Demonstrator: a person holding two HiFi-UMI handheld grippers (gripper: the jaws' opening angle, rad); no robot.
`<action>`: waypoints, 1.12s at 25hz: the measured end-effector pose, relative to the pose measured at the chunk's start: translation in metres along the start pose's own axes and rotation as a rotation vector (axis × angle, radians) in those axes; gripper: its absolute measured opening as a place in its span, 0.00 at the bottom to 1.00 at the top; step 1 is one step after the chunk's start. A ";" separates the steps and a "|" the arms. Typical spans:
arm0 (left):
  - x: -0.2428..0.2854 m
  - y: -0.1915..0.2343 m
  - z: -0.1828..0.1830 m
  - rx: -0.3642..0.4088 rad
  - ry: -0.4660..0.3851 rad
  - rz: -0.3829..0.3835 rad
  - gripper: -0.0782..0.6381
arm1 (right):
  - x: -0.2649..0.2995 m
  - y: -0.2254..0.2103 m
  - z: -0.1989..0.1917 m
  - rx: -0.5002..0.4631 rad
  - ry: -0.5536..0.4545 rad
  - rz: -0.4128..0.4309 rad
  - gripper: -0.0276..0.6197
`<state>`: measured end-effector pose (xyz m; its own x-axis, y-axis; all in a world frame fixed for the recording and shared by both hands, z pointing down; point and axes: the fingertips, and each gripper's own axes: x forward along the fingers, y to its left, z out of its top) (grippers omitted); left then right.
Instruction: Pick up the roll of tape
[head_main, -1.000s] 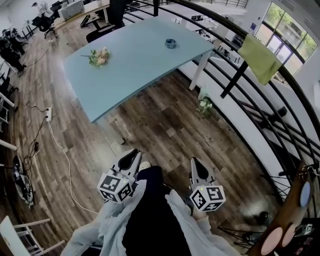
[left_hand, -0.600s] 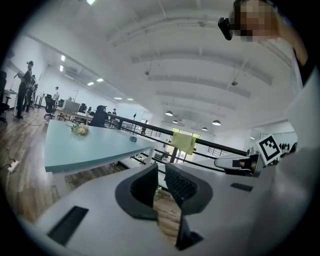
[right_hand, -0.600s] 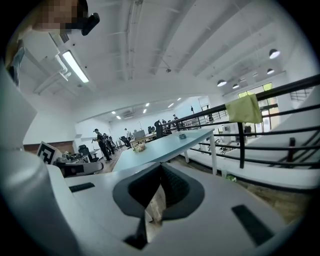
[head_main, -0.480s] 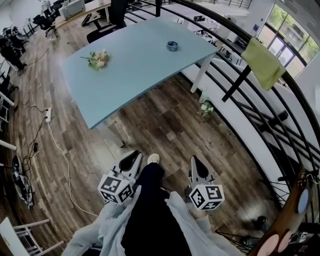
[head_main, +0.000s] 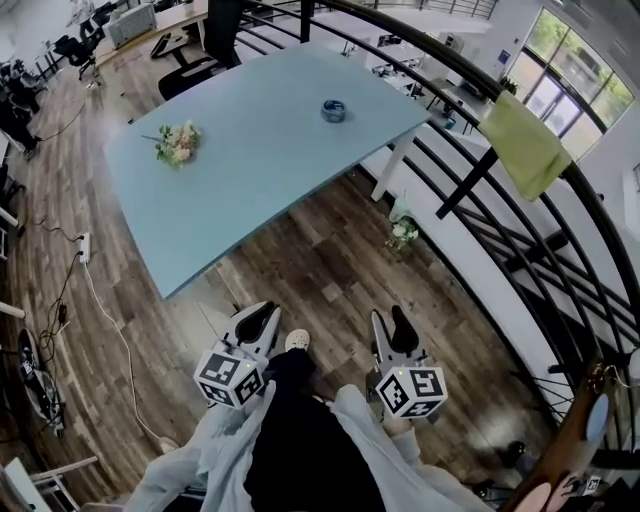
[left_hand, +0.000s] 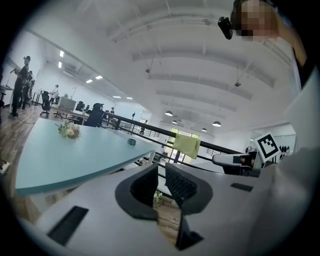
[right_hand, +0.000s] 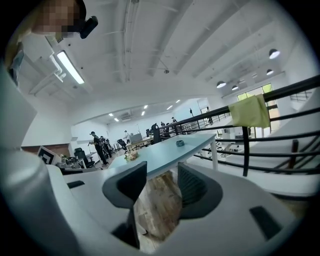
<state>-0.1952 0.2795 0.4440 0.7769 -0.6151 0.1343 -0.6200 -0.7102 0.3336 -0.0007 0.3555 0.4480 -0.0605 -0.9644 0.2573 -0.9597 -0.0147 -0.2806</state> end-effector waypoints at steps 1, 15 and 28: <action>0.008 0.003 0.003 0.000 0.001 -0.007 0.19 | 0.007 -0.003 0.004 0.000 -0.003 -0.005 0.34; 0.089 0.070 0.057 0.014 -0.032 -0.056 0.19 | 0.102 -0.021 0.055 -0.037 -0.047 -0.060 0.36; 0.111 0.091 0.051 -0.008 0.005 -0.073 0.19 | 0.137 -0.026 0.048 0.007 -0.027 -0.071 0.36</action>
<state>-0.1710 0.1286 0.4419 0.8205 -0.5602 0.1140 -0.5609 -0.7503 0.3499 0.0291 0.2113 0.4464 0.0151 -0.9675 0.2523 -0.9593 -0.0852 -0.2693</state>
